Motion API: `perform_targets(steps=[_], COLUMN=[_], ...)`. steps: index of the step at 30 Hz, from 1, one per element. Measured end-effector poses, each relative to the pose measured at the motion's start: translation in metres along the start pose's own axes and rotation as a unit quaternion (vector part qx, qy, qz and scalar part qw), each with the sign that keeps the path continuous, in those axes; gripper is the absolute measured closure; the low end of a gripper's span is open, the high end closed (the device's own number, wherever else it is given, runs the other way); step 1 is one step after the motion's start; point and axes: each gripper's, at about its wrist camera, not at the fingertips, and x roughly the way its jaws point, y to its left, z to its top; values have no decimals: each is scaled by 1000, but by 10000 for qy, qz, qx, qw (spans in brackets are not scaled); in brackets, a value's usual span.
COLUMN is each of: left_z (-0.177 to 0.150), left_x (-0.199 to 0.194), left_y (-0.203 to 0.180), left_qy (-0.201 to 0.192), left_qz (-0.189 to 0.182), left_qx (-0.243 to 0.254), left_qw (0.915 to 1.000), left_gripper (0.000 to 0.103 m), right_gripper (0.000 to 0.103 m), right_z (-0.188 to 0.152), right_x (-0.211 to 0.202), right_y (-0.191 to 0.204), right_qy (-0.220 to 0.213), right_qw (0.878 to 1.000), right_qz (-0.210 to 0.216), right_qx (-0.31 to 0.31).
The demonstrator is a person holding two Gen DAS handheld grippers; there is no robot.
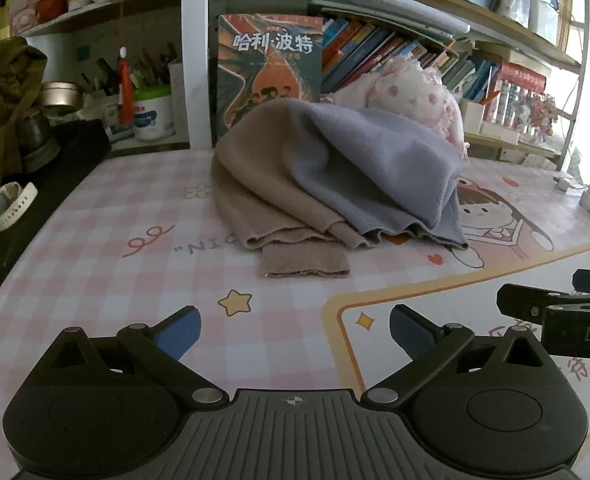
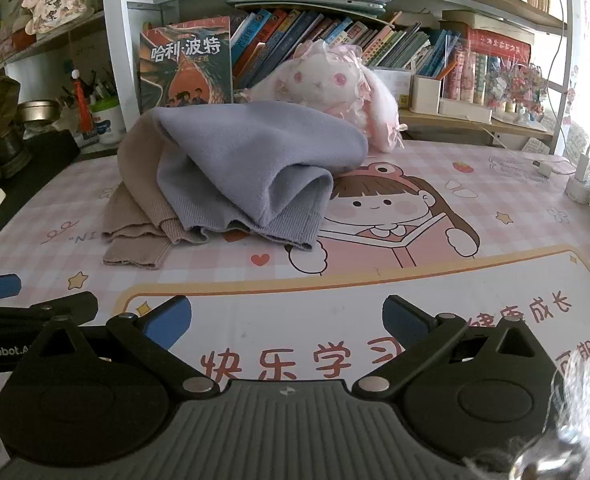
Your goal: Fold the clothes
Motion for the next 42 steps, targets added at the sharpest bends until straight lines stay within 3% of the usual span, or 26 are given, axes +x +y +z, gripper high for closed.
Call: perform_targets(steps=[42], left_z=[-2], left_x=[-1], left_y=[-1], left_qy=[141], left_qz=[37], left_qx=[-12], left_qw=[9999], left_gripper=[1], right_gripper=[0], right_z=[-3], right_x=[-3], right_y=[-2], right_qy=[21], right_qw=[10000], right_qz=[-1], right_qx=[89])
